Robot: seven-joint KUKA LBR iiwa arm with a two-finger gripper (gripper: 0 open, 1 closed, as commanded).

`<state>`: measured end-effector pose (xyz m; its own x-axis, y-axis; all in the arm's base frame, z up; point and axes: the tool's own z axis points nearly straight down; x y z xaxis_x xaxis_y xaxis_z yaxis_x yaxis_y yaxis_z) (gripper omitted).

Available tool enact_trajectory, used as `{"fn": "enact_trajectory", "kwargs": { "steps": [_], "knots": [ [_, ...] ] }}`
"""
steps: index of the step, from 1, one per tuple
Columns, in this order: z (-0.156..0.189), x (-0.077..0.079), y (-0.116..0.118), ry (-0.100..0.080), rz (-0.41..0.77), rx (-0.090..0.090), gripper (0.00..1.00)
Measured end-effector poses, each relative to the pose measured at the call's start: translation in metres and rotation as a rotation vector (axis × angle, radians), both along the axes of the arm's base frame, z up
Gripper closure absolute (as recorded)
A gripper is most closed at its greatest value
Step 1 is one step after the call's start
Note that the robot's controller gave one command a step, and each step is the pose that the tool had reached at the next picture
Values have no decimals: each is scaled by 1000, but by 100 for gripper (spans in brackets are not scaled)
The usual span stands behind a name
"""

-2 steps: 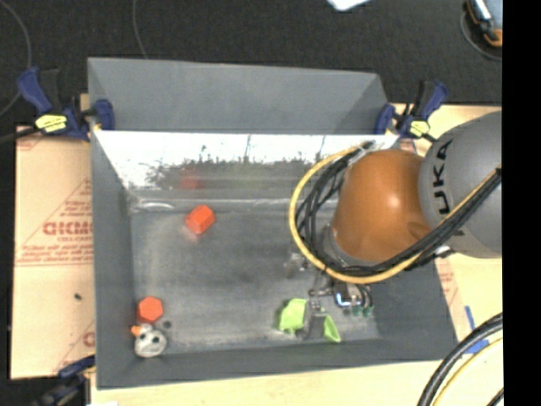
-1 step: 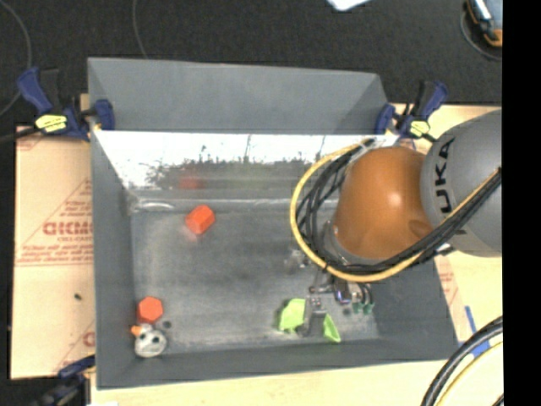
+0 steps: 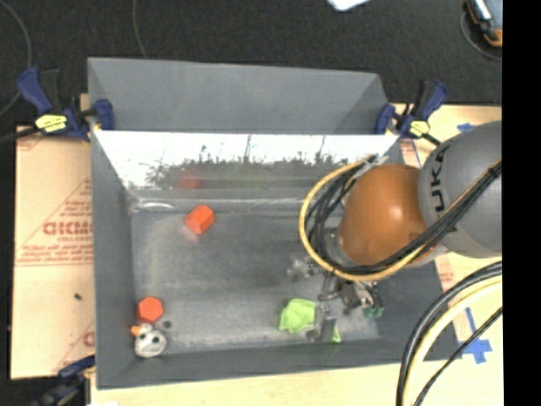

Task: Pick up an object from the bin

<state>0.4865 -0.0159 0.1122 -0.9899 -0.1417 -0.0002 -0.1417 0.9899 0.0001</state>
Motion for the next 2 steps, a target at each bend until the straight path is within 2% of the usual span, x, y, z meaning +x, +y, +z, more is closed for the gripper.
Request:
{"fn": "enact_trajectory", "kwargs": {
  "steps": [1,2],
  "knots": [
    [-31,0,-10,-4,128,0,100],
    [-31,-1,-10,-4,127,0,100]
  ]
}}
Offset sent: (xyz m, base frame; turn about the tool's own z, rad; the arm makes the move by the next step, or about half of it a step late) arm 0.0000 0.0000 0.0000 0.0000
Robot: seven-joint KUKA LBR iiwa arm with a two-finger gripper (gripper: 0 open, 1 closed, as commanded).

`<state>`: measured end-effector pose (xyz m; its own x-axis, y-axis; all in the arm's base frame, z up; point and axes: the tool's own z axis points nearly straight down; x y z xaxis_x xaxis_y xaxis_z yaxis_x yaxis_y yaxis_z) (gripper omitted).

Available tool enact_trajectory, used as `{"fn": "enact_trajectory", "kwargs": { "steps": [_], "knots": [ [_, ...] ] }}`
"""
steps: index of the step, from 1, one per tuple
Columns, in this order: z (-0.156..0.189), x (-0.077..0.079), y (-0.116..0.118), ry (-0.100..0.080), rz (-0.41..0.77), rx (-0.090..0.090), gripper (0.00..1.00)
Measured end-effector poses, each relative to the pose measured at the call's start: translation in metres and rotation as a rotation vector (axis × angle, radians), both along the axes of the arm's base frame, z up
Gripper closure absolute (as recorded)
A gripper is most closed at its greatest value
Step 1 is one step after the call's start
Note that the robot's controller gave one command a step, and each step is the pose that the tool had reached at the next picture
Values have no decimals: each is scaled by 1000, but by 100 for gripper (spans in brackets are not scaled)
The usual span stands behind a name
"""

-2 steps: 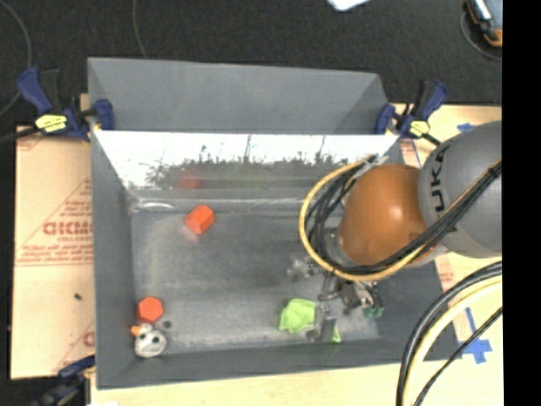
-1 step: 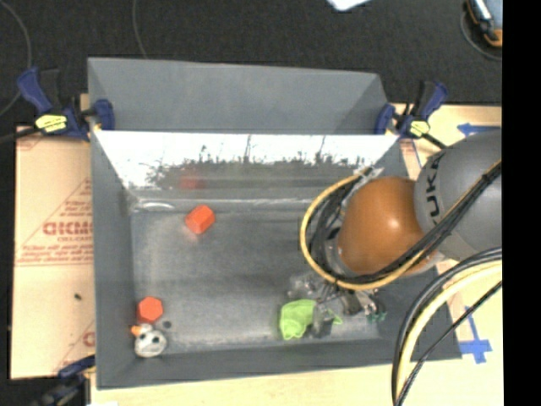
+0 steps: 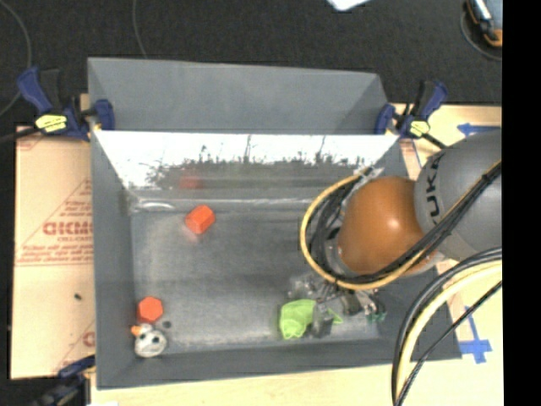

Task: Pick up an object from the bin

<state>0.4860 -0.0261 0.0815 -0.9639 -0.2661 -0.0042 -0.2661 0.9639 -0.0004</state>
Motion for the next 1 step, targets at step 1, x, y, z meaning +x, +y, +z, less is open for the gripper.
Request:
{"fn": "enact_trajectory", "kwargs": {
  "steps": [1],
  "knots": [
    [145,19,-7,-3,-81,0,100]
  ]
}}
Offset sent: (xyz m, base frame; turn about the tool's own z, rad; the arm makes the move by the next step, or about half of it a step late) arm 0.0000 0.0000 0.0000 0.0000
